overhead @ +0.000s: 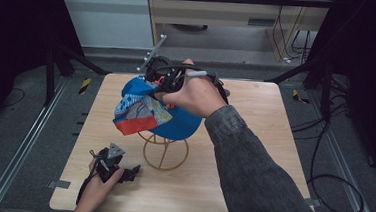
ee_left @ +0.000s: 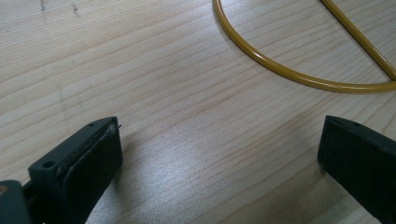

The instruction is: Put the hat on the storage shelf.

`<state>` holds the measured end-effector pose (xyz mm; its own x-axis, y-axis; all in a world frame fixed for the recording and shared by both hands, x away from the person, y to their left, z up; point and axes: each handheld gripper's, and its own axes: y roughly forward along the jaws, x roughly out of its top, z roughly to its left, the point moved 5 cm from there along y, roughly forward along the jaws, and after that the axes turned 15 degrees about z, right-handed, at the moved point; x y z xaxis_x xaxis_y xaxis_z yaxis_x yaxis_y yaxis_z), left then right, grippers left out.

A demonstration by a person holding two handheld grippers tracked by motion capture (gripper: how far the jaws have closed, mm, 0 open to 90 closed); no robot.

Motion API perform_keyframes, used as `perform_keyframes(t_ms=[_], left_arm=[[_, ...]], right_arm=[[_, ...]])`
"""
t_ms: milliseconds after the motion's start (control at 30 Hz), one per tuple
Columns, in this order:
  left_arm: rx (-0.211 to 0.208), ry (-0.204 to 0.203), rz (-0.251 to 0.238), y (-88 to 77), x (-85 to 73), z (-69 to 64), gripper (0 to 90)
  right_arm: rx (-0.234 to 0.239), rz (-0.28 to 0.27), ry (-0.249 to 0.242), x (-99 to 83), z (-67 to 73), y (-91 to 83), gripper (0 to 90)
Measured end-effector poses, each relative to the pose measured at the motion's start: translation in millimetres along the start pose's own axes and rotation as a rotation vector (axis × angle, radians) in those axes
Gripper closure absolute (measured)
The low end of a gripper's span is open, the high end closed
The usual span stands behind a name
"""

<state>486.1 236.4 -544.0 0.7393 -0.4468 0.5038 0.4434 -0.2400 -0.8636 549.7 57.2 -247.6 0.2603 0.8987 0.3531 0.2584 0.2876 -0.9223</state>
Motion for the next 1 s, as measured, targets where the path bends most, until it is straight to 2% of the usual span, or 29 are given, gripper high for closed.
perform_keyframes(t_ms=[1000], left_arm=[[-0.004, 0.002, -0.005, 0.5, 0.4, -1.1, 0.0]], right_arm=[[0.022, 0.041, -0.014, 2.2, 6.7, 20.4, 88.4]])
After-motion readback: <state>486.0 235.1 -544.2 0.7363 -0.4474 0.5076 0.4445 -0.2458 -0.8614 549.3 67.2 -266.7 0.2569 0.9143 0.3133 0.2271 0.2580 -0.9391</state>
